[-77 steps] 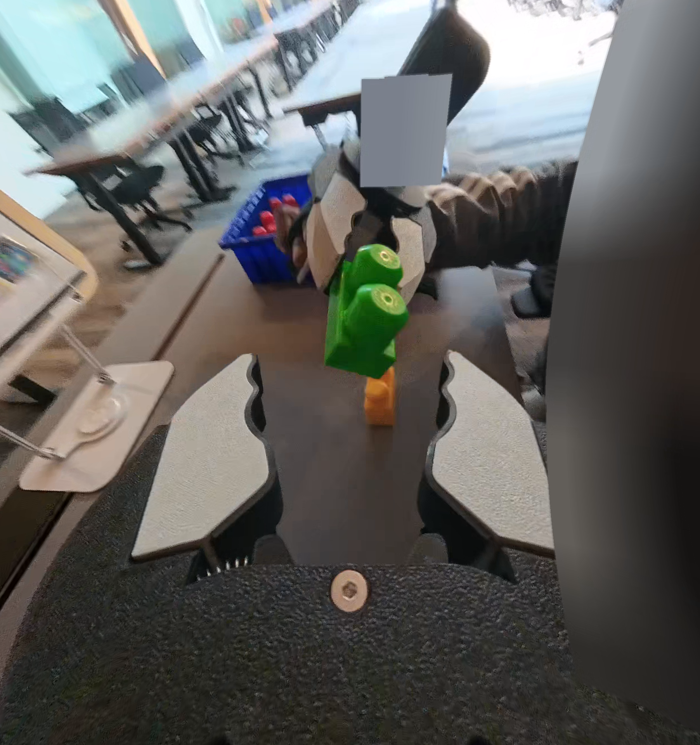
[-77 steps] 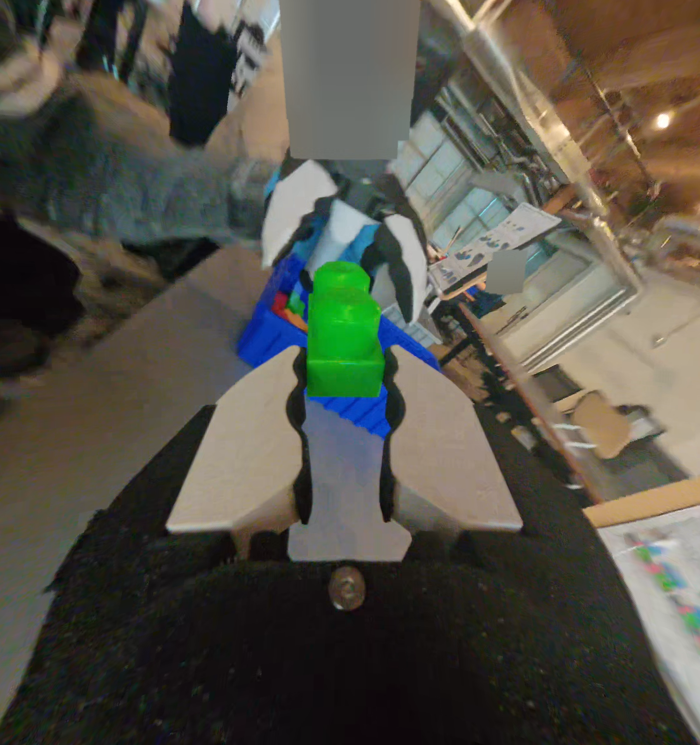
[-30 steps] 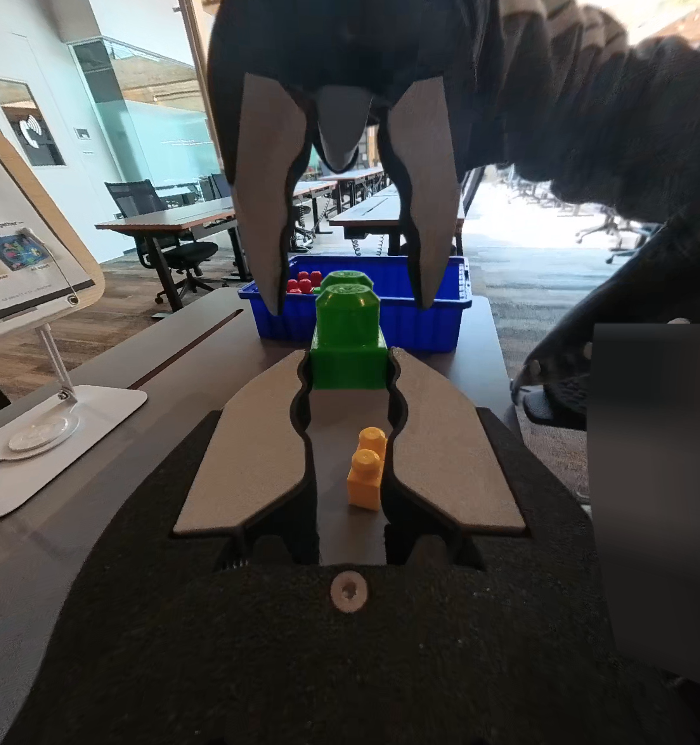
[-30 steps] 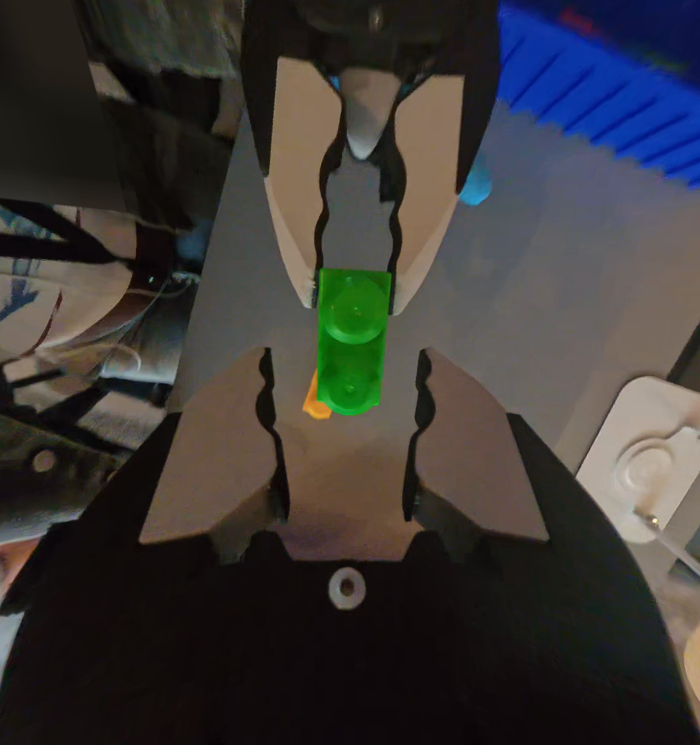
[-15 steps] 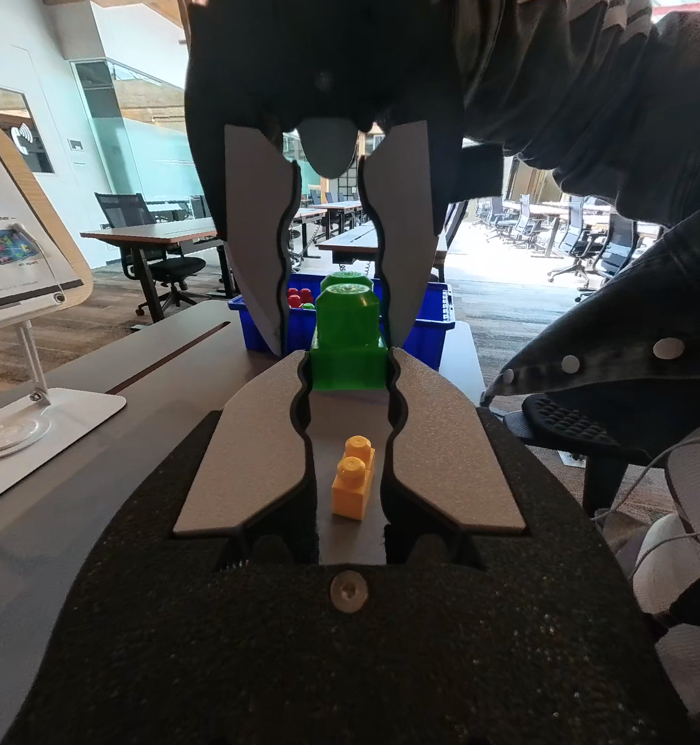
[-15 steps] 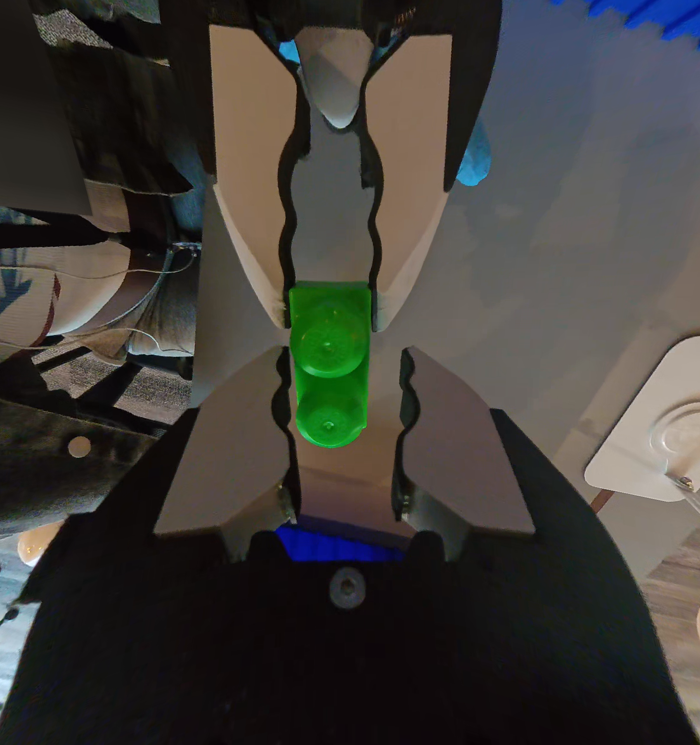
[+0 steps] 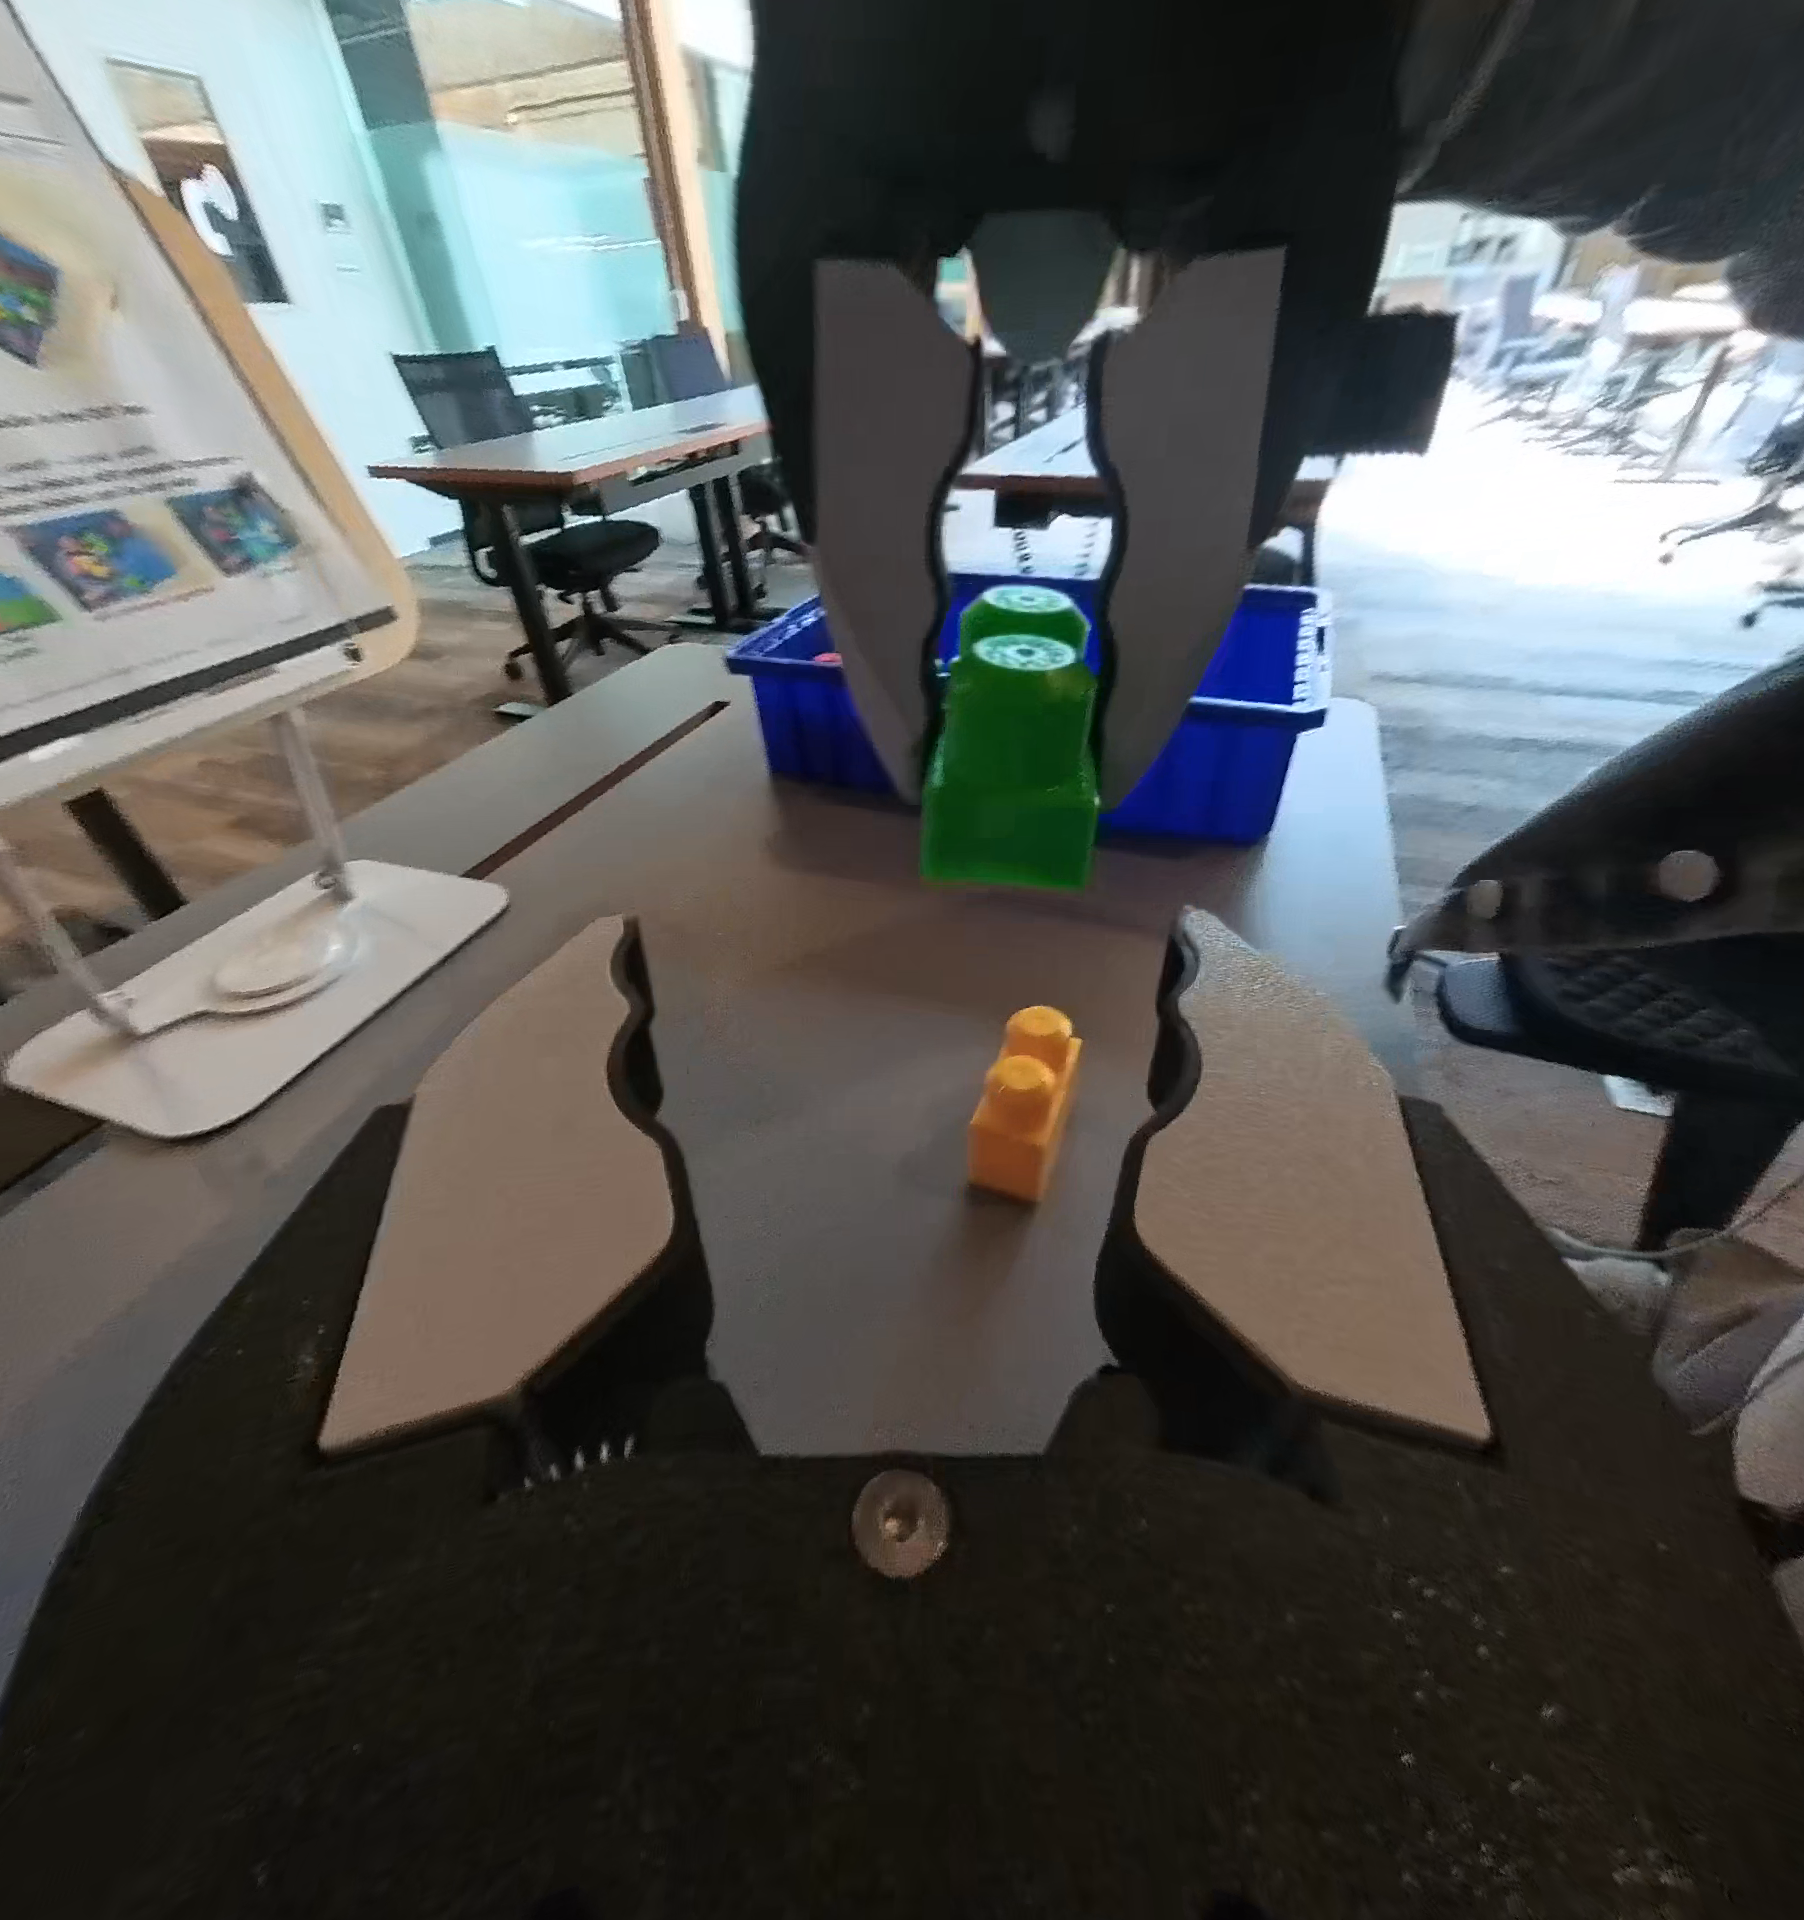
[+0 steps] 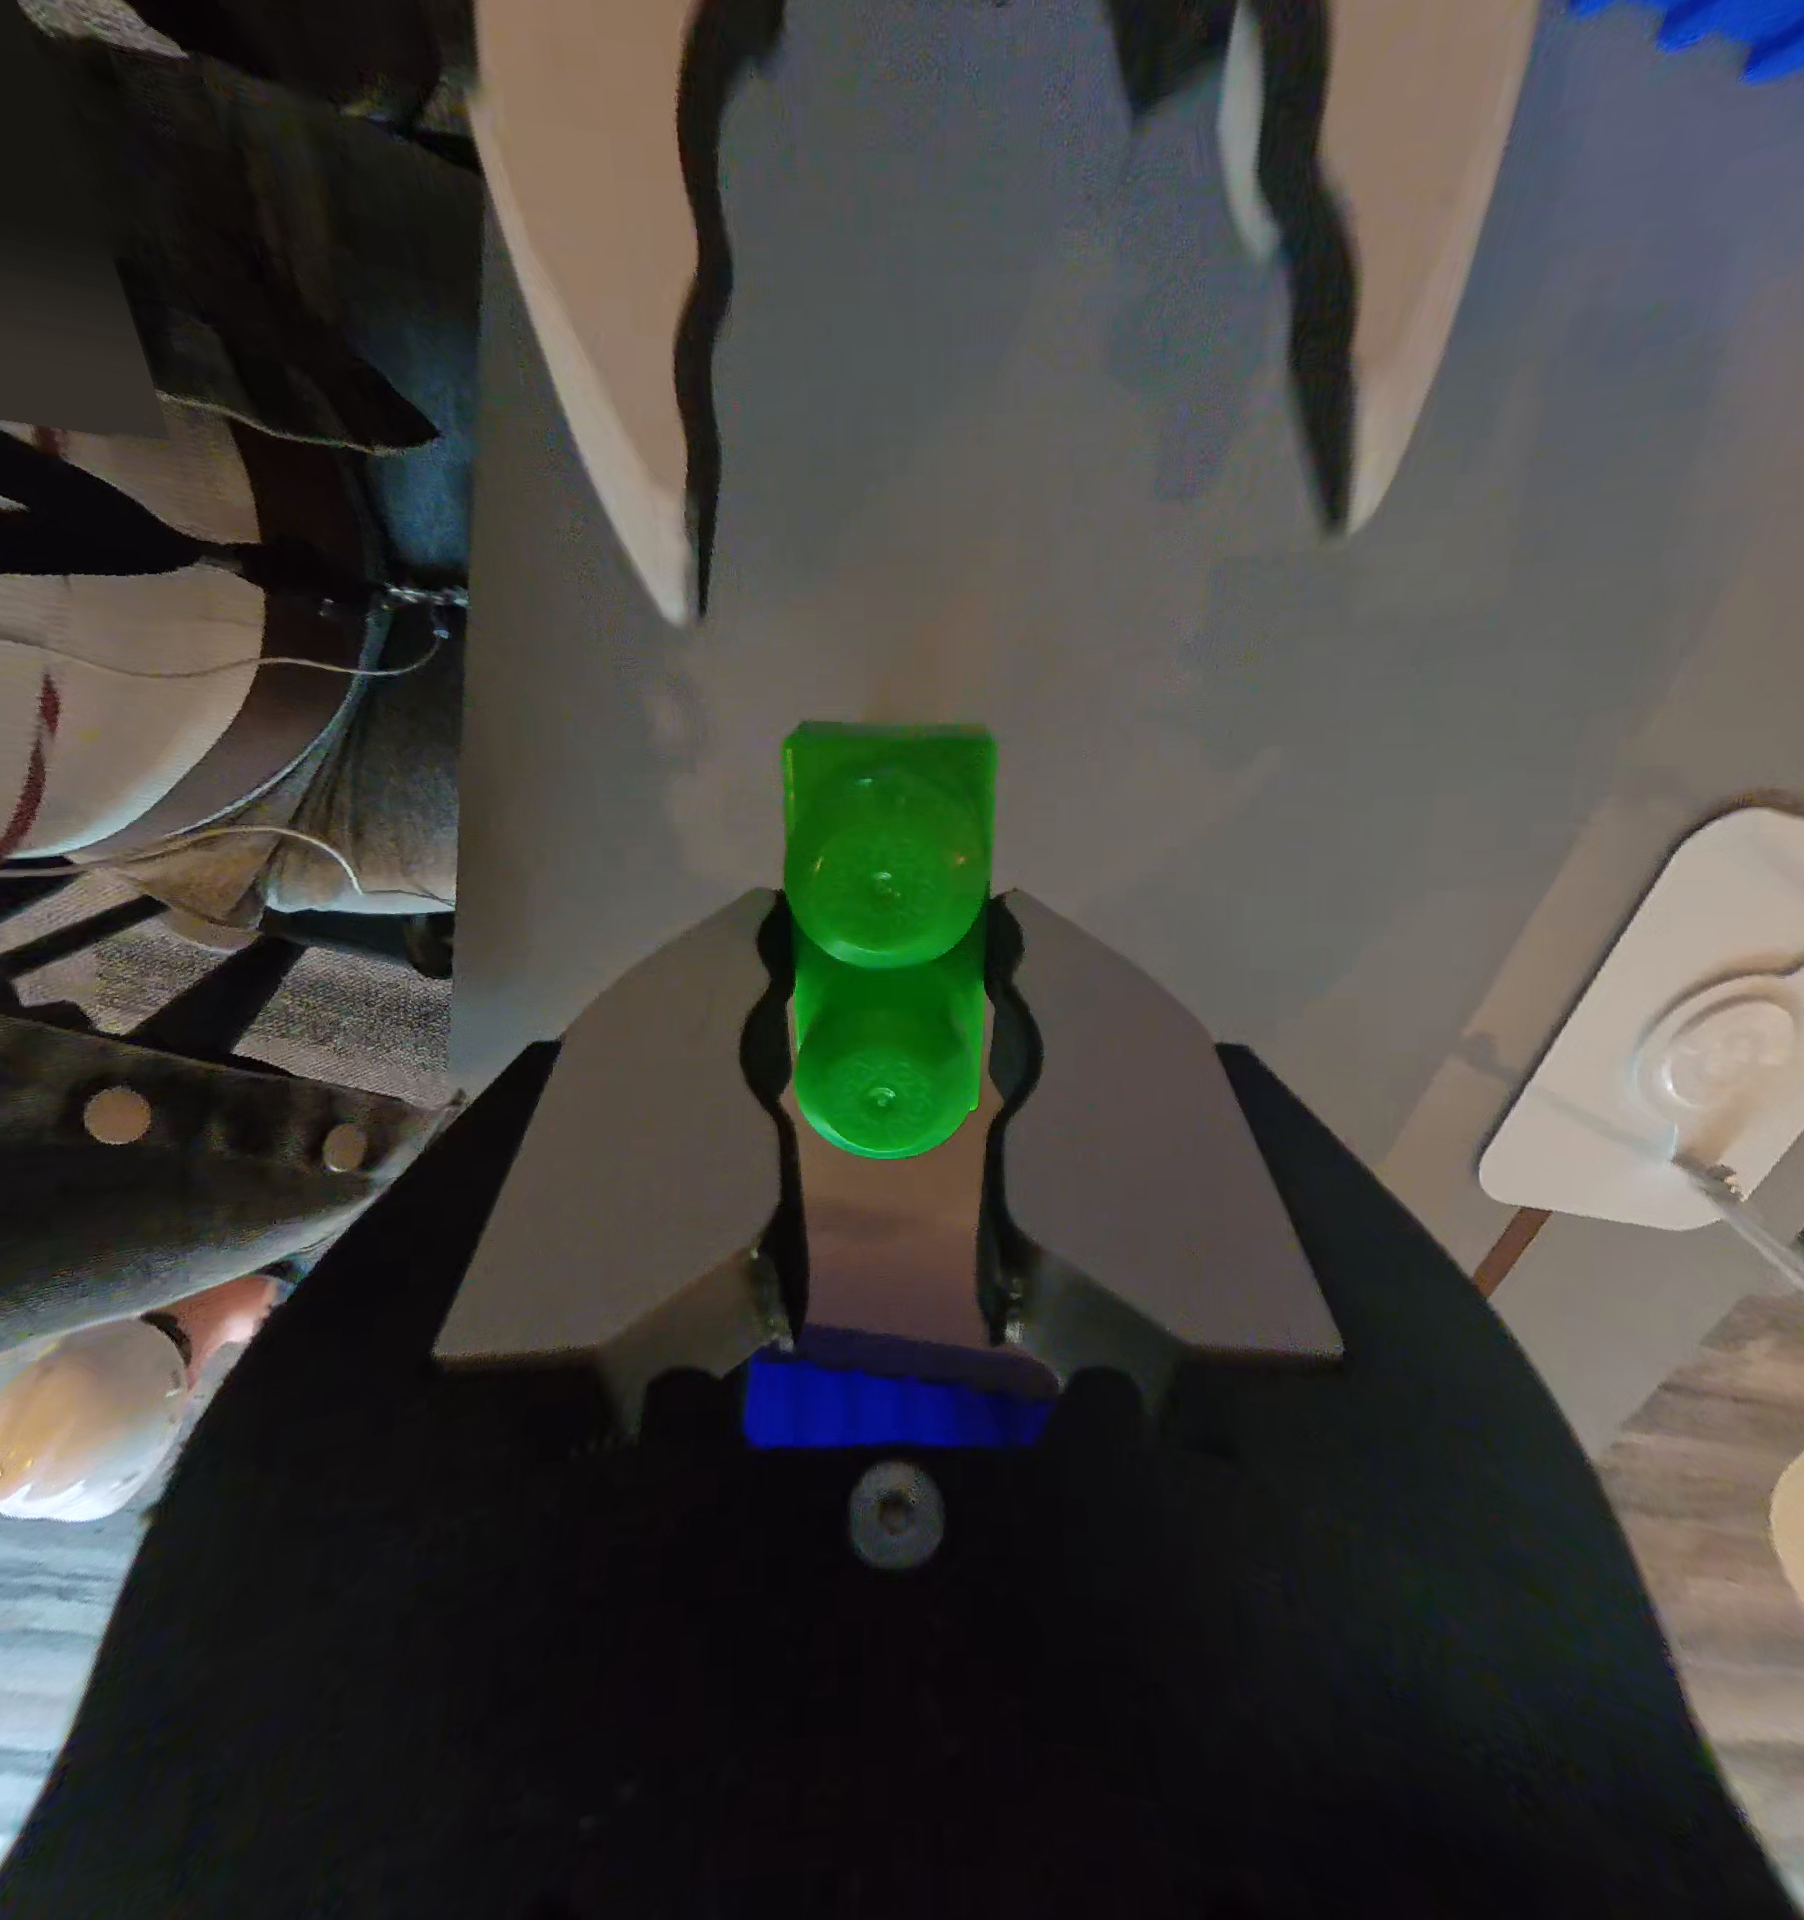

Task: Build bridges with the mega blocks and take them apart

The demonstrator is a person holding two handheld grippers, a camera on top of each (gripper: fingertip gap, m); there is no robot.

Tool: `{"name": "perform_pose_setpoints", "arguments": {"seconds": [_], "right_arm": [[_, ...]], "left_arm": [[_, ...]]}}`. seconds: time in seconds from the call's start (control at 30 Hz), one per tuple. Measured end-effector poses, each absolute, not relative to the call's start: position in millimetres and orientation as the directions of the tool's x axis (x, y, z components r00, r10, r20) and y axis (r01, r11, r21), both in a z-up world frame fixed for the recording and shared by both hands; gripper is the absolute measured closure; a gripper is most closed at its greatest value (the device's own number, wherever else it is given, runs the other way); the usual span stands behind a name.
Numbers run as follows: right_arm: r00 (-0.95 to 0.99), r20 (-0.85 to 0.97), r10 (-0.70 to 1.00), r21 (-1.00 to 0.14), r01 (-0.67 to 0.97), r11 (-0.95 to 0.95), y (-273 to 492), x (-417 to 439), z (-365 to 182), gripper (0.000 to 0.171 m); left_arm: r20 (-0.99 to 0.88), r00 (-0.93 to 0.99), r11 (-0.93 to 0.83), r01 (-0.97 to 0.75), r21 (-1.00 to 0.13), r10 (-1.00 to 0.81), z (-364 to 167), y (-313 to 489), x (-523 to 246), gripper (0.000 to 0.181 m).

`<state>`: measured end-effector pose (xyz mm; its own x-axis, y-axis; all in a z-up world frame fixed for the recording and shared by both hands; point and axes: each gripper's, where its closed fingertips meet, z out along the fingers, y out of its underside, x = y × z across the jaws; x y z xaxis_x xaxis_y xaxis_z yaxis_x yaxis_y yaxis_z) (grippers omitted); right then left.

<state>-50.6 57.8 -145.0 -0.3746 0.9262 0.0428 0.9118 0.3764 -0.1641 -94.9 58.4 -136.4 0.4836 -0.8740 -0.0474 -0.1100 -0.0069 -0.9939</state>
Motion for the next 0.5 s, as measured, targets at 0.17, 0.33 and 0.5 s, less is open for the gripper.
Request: {"name": "perform_pose_setpoints", "arguments": {"seconds": [0.17,0.33,0.5], "right_arm": [[-0.306,0.076,0.949,-0.168,0.934,0.315,66.7,-23.5,-175.8,0.137],[-0.246,0.072,0.967,-0.161,0.954,0.255,71.4,0.0,-217.2,0.137],[-0.211,0.075,0.975,-0.164,0.961,0.221,74.8,10.0,-248.5,0.137]], "left_arm": [[-0.08,0.586,0.033,-0.092,-0.995,-0.807,-116.4,59.5,-130.0,0.089],[-0.103,0.65,0.058,-0.09,-0.994,-0.753,-105.9,58.8,-154.4,0.093],[-0.122,0.665,0.074,-0.1,-0.992,-0.737,-102.8,56.7,-160.9,0.096]]}}
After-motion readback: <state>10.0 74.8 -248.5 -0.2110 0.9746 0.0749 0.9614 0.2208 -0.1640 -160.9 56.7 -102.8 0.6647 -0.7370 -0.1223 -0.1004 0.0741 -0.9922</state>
